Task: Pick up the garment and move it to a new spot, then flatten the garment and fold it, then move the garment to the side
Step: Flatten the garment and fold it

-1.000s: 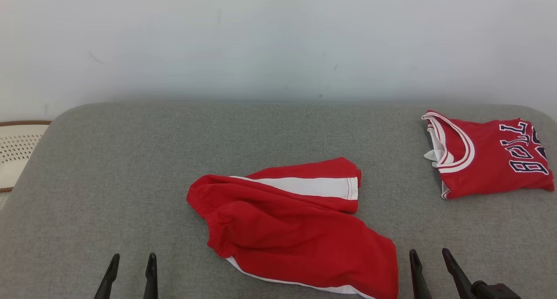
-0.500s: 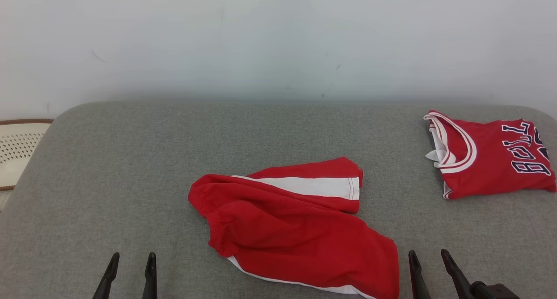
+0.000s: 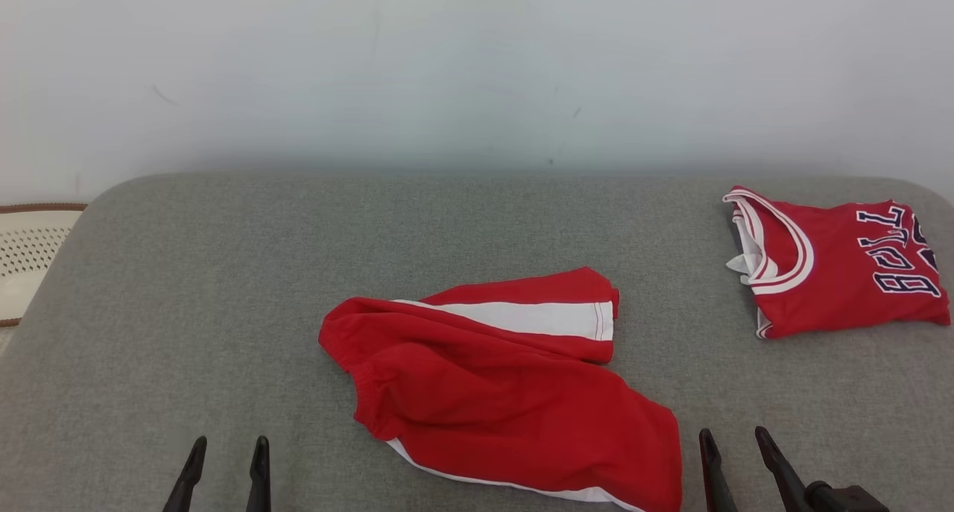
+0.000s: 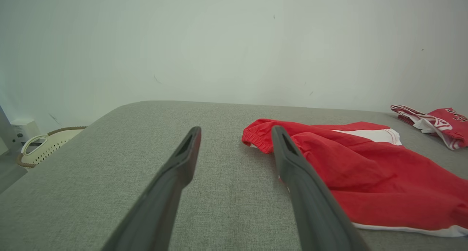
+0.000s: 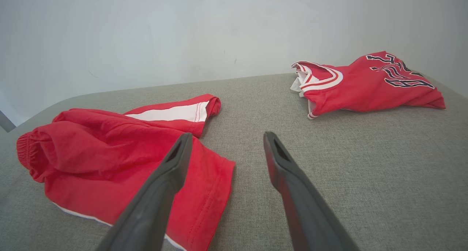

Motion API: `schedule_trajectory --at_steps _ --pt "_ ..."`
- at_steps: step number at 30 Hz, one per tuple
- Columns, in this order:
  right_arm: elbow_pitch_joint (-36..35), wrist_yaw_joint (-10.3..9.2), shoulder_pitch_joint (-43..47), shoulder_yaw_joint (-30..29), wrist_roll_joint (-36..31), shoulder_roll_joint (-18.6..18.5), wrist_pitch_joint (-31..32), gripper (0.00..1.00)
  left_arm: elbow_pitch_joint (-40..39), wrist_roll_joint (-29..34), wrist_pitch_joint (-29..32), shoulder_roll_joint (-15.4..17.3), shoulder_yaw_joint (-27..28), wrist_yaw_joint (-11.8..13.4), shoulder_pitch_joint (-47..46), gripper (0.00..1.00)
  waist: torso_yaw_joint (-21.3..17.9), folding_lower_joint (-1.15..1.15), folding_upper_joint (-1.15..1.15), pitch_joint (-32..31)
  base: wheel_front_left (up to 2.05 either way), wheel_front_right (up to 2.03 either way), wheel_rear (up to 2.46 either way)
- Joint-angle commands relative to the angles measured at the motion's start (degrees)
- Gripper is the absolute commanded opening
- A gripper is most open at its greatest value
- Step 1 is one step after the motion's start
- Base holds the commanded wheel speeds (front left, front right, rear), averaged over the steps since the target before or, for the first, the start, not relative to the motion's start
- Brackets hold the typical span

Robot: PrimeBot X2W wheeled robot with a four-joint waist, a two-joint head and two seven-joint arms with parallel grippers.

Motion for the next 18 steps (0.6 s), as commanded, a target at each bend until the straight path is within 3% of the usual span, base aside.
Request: schedule_trajectory --at_steps 1,8,18 --pt "-0.1 0.01 0.2 0.1 -0.2 0.1 0.2 1.0 0.5 0.7 -0.2 -0.1 0.1 -0.2 0.1 1.0 -0.1 0.0 0.0 0.0 0.0 0.0 0.0" --pt "1.3 0.01 0.1 2.2 0.9 -1.2 1.5 1.0 5.6 -0.1 -0.2 0.8 -2.0 -2.8 -1.7 1.0 -0.2 0.0 0.0 0.7 0.0 0.0 0.0" --pt "8.1 0.01 -1.8 8.0 2.9 -4.4 1.6 1.0 20.6 -2.0 -0.2 6.4 -9.6 -6.0 -10.0 1.0 -1.7 0.0 0.0 4.4 0.0 0.0 0.0"
